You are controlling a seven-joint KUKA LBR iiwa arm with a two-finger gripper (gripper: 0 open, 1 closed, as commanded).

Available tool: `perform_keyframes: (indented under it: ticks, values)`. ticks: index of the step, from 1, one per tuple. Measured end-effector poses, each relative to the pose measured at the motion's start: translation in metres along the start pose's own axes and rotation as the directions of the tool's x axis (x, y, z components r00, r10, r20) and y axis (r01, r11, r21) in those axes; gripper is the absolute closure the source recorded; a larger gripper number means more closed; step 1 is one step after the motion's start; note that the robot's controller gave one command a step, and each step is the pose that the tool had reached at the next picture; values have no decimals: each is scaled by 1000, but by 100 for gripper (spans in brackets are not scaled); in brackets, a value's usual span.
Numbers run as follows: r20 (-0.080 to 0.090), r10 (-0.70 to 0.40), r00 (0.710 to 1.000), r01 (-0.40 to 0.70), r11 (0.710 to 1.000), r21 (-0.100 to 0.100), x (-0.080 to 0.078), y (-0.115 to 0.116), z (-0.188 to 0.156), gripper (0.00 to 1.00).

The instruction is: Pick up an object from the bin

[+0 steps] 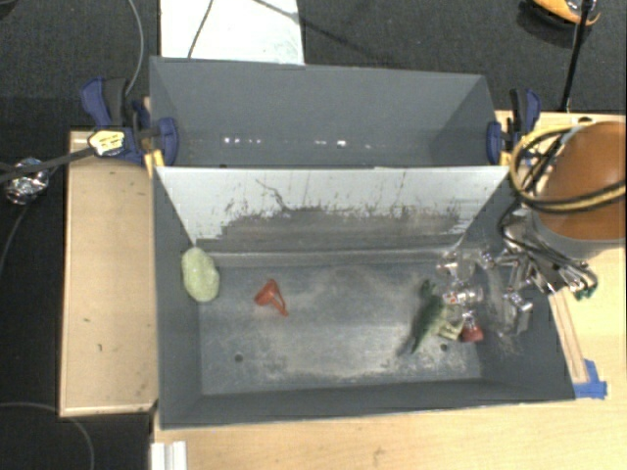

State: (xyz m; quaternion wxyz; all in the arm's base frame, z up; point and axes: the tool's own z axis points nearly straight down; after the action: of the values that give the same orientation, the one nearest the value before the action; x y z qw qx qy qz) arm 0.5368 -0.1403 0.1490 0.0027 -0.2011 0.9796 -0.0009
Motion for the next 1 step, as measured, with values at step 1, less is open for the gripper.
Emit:
perform_keyframes:
  ticks: [1]
  values:
    - [2,-199,980,199,980,0,19,86,15,0]
